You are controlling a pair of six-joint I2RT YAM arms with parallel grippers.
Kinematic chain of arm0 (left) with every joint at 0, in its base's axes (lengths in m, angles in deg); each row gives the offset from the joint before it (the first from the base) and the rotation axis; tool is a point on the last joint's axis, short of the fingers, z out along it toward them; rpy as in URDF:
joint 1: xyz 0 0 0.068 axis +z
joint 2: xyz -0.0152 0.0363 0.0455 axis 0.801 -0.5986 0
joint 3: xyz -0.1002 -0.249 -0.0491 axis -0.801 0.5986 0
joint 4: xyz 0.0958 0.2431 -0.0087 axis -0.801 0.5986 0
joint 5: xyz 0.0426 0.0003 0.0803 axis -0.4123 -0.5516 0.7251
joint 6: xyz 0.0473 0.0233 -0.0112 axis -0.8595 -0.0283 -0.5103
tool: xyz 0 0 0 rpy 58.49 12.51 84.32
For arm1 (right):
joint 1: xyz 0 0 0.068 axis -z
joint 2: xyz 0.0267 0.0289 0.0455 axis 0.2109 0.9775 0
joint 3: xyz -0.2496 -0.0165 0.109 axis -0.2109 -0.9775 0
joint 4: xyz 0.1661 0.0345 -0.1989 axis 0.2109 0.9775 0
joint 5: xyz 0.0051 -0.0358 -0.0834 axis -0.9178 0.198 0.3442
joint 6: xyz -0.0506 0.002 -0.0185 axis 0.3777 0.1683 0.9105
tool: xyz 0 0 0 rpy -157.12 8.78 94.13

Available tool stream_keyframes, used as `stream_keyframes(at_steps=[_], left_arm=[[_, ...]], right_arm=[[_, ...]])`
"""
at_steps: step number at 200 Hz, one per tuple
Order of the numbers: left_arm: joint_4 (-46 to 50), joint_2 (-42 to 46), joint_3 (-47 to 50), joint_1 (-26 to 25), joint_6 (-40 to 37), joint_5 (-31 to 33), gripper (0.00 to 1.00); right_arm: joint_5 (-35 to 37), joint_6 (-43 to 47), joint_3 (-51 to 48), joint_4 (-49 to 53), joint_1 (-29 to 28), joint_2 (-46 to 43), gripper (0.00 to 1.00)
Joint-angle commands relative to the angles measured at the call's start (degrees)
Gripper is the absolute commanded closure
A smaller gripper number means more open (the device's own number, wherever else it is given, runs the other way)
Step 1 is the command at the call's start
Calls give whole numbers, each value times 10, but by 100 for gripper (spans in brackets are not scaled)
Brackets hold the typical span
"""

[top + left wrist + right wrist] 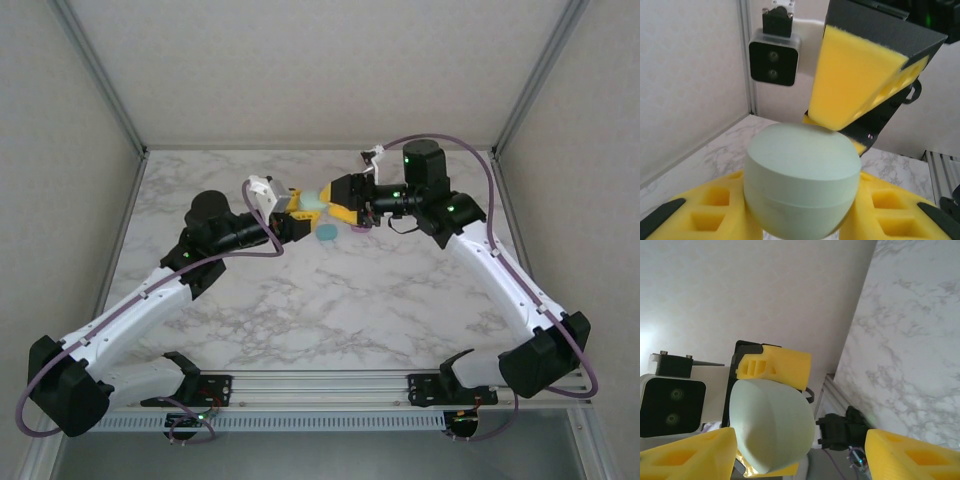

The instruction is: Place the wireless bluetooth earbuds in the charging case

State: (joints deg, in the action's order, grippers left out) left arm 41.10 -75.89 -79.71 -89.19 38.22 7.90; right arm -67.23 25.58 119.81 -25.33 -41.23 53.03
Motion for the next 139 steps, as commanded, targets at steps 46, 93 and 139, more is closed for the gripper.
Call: stream_keyframes(at_steps=[46, 93, 139], left_arm=[[-52, -13, -29, -6, 34, -26, 73], [-45, -13, -30, -6, 29, -26, 73], [-41, -16, -30, -6, 25, -22, 72]], right_arm=[[-79, -114, -26, -169, -5, 25, 44], [-86, -126, -29, -191, -7, 34, 54], [-96, -131, -34, -200, -12, 37, 55]])
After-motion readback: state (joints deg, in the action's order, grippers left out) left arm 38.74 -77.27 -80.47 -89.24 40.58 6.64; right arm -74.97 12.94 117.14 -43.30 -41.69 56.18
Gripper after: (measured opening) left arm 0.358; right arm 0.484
